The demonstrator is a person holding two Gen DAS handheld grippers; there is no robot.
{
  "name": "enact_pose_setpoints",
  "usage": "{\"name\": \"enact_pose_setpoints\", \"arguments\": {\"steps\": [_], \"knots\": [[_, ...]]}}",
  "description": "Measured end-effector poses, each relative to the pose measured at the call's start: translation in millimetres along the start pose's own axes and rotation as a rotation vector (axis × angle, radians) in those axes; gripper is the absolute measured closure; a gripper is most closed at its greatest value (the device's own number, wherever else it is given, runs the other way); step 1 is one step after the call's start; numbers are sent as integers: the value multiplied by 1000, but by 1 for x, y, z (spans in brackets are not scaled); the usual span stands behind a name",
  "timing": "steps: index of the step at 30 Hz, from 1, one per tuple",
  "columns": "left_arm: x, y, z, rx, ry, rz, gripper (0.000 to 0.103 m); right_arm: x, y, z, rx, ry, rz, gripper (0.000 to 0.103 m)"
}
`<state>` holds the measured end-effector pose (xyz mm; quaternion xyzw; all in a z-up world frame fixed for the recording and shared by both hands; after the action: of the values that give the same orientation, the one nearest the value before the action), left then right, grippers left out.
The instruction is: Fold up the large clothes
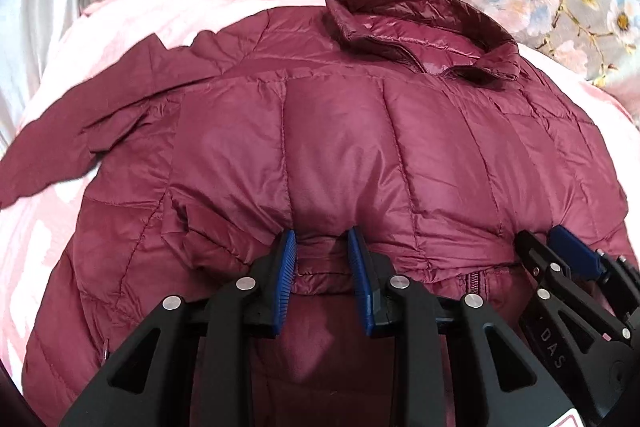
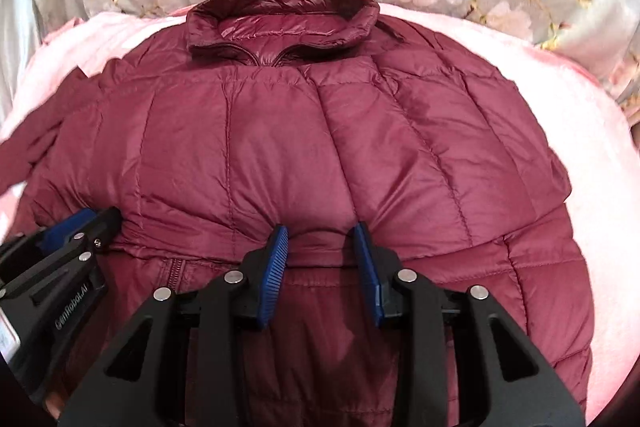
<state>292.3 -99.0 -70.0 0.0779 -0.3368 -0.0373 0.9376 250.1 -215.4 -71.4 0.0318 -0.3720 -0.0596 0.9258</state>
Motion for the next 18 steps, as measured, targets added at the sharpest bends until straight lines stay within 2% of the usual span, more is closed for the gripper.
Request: {"name": "enact_pose_setpoints", "arguments": {"steps": [13, 15, 18], "knots": [[1, -2, 1, 29, 2, -7, 75, 0, -3, -1, 8, -3, -9, 69], [2, 2, 1, 5, 7, 12, 74, 1, -4, -1, 18, -5, -18, 69], [4, 25, 7, -93, 51, 99, 73, 2, -6, -1, 31, -4, -27, 69]]}}
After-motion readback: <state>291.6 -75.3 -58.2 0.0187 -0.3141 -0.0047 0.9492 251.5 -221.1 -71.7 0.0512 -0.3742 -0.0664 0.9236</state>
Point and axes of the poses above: each gripper's, at about its wrist camera, not at the fingertips, and z roughly against the way its jaws point, y to its left, x to its top, the point moved 3 cm from there along -z, roughly the way its jaws point, and after that the axes turned 14 degrees about x, right-handed, at the moved point
